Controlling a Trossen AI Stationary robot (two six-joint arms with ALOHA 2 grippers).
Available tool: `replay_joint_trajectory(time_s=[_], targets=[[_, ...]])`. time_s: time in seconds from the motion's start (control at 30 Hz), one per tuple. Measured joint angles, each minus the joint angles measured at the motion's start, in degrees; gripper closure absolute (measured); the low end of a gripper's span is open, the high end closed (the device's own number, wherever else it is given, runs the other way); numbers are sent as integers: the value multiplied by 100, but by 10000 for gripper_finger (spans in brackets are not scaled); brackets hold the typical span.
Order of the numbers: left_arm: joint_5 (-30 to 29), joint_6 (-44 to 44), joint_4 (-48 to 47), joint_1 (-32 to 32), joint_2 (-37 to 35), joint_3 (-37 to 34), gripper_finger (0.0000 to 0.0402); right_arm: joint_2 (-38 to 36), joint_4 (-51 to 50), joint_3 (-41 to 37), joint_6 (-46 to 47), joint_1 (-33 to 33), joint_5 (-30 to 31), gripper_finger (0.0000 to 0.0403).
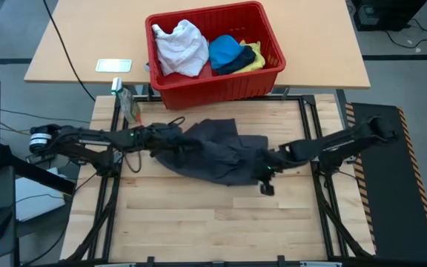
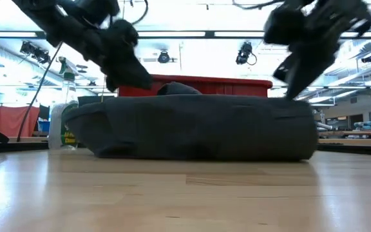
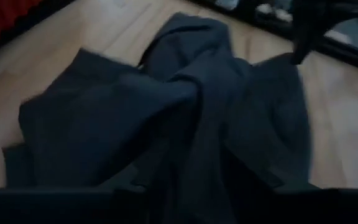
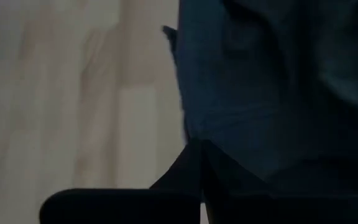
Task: Fold laundry
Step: Fold the black shorts
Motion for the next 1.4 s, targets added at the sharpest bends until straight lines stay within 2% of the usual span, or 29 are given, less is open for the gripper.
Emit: replay_joint_trajectory(time_s=[0.17,0.27,0.37,0.43,0.53,0.6,0.7,0.77,0.83,0.97,1.07,1.13,1.2,1.33,1.4], targets=[[-1,39,-554,-627,-530,7,258,-409,-384,-2,472,588,-240,380],[-111,-50,-598,-1238,-367,-45,258,-531,-196,-2,467,840,217,365],[-298,-172,-669,-1859,193,-65,258,-466,165,-2,357,1014,1065,341],[-559,-331,-675,-2175,536,-60,257,-271,418,-13,404,1044,1687,325],[-1286,-886,-871,-2432,886,-35,257,235,802,-147,720,1017,2136,317],[-1660,-1461,-1158,-2462,1127,-35,257,619,1169,-309,1074,1010,2447,322],[-1726,-2275,-1424,-2530,1424,-44,257,1246,1338,-511,1679,1044,2772,343],[-1436,-2595,-1253,-2679,1661,-35,258,1599,1311,-584,1861,1063,2595,363],[-755,-2766,-925,-2845,1923,-41,259,1816,1404,-579,1840,1089,2015,383],[499,-2822,137,-3345,2237,-39,260,1806,1406,-450,1764,1344,298,394],[650,-2669,912,-3610,2113,-40,260,1443,1039,-340,1678,1627,-448,390],[593,-2444,1143,-3587,1874,-2,260,1001,1060,-167,1541,1776,-464,392],[436,-2169,1024,-3495,1547,12,260,508,939,-24,1345,1883,-69,394],[-137,-1760,756,-3069,933,20,260,-291,597,-1,1347,1820,1536,394],[-458,-1606,564,-2824,749,9,260,-618,391,15,1591,1687,2124,394]])
